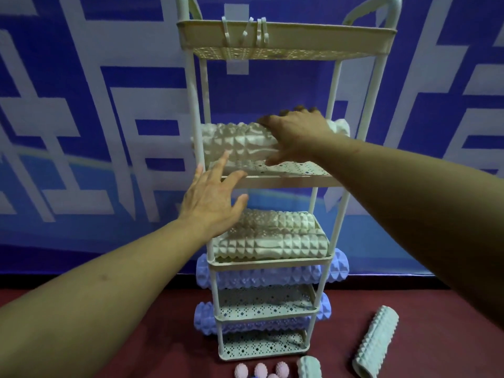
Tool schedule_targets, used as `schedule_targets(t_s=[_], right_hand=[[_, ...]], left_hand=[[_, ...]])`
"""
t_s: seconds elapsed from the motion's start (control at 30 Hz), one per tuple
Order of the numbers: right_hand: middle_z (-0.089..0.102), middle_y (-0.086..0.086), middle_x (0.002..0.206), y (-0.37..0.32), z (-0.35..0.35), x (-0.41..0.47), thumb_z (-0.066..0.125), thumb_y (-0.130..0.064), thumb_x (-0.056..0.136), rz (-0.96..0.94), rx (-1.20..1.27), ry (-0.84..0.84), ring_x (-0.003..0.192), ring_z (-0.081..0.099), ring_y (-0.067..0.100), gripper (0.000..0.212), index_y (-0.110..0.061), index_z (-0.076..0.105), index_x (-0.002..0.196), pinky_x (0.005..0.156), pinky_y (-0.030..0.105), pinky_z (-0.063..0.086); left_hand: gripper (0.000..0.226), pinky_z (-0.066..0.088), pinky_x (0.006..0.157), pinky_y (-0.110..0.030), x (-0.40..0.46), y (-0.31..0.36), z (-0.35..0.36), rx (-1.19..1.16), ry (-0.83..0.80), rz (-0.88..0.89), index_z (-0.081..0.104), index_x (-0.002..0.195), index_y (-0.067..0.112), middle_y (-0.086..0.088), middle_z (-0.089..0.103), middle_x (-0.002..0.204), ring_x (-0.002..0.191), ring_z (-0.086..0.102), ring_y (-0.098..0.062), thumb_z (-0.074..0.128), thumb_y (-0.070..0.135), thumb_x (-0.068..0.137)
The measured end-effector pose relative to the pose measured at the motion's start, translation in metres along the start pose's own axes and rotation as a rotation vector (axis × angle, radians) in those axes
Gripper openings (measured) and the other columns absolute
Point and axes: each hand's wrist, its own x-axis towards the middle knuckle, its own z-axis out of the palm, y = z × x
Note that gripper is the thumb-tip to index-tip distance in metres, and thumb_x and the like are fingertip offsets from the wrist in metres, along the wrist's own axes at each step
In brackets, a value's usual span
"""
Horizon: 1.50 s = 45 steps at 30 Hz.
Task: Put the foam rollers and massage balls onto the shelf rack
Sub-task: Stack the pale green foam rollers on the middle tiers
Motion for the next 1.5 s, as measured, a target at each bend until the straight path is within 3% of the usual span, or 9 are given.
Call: schedule_targets(t_s=[0.1,0.33,0.47,0.7,0.87,1.07,1.17,1.37,1.5], right_hand=[[0.062,-0.005,0.128,0.002,0.013,0.002,0.077,-0.067,0.065,0.011,0.283,-0.112,0.12,0.053,0.028,0.091,-0.042,0.038,0.144,0.097,0.043,0.046],[0.061,-0.006,0.132,0.014,0.025,0.003,0.086,-0.051,0.067,-0.024,0.484,-0.082,0.117,0.058,0.019,0.089,-0.037,0.042,0.144,0.087,0.022,0.038],[0.063,-0.005,0.128,0.026,0.032,0.002,0.086,-0.05,0.064,-0.018,0.358,-0.09,0.116,0.057,0.025,0.104,-0.041,0.027,0.149,0.091,0.032,0.045],[0.05,0.002,0.147,0.036,0.047,-0.004,0.083,-0.044,0.071,-0.008,0.399,-0.025,0.127,0.052,0.03,0.11,-0.038,0.011,0.155,0.1,0.039,0.046],[0.05,0.004,0.147,0.044,0.059,0.01,0.062,-0.05,0.091,0.138,0.457,0.057,0.129,0.051,0.03,0.082,-0.032,0.015,0.156,0.102,0.041,0.044],[0.043,0.003,0.15,0.035,0.067,0.018,0.06,-0.067,0.082,0.217,0.282,-0.057,0.136,0.041,0.032,0.086,-0.034,0.022,0.151,0.106,0.053,0.035],[0.05,0.008,0.14,0.031,0.068,0.024,0.048,-0.054,0.095,0.275,0.207,0.015,0.127,0.048,0.034,0.06,-0.023,0.033,0.144,0.098,0.048,0.039],[0.05,0.009,0.14,0.014,0.059,0.03,0.044,-0.045,0.099,0.345,0.307,0.035,0.129,0.046,0.034,0.058,-0.021,0.028,0.149,0.099,0.046,0.037],[0.058,0.007,0.131,0.001,0.056,-0.006,0.055,-0.04,0.094,0.242,0.499,0.265,0.121,0.051,0.033,0.056,-0.027,0.038,0.146,0.096,0.047,0.046]], left_hand=[[0.05,0.031,0.111,-0.052,-0.003,-0.003,-0.004,-0.03,-0.016,-0.028,0.033,0.142,0.045,0.014,-0.019,0.161,0.149,0.0,-0.035,0.047,0.052,0.094],[0.056,0.013,0.119,-0.041,-0.005,-0.005,0.005,0.045,0.01,0.016,0.027,0.146,0.042,0.006,-0.028,0.159,0.149,-0.012,-0.027,0.049,0.047,0.095],[0.05,0.012,0.12,-0.044,-0.003,-0.004,0.007,0.15,0.101,0.035,0.036,0.14,0.04,-0.004,-0.024,0.16,0.146,-0.027,-0.027,0.052,0.041,0.093],[0.033,-0.009,0.117,-0.058,0.018,0.005,0.005,0.117,0.09,0.038,0.047,0.122,0.037,0.004,-0.006,0.163,0.149,-0.017,-0.024,0.051,0.045,0.091],[0.044,-0.009,0.118,-0.056,0.011,-0.001,0.017,0.1,0.112,0.054,0.041,0.131,0.038,0.003,-0.005,0.164,0.149,-0.017,-0.023,0.053,0.044,0.089],[0.056,-0.008,0.118,-0.056,0.01,0.0,0.014,0.16,0.111,0.058,0.032,0.145,0.037,0.005,0.03,0.156,0.148,0.015,-0.02,0.047,0.046,0.092],[0.057,-0.007,0.119,-0.056,0.008,0.004,0.012,0.156,0.105,0.054,0.031,0.146,0.036,0.008,0.04,0.15,0.143,0.028,-0.016,0.047,0.045,0.092],[0.058,-0.008,0.118,-0.053,0.008,0.007,0.009,0.134,0.048,0.009,0.024,0.148,0.039,0.009,0.03,0.156,0.148,0.017,-0.016,0.044,0.046,0.093],[0.055,-0.003,0.121,-0.051,0.001,0.013,0.017,0.001,0.138,0.008,0.032,0.146,0.034,0.004,0.025,0.158,0.15,0.008,-0.02,0.048,0.038,0.093]])
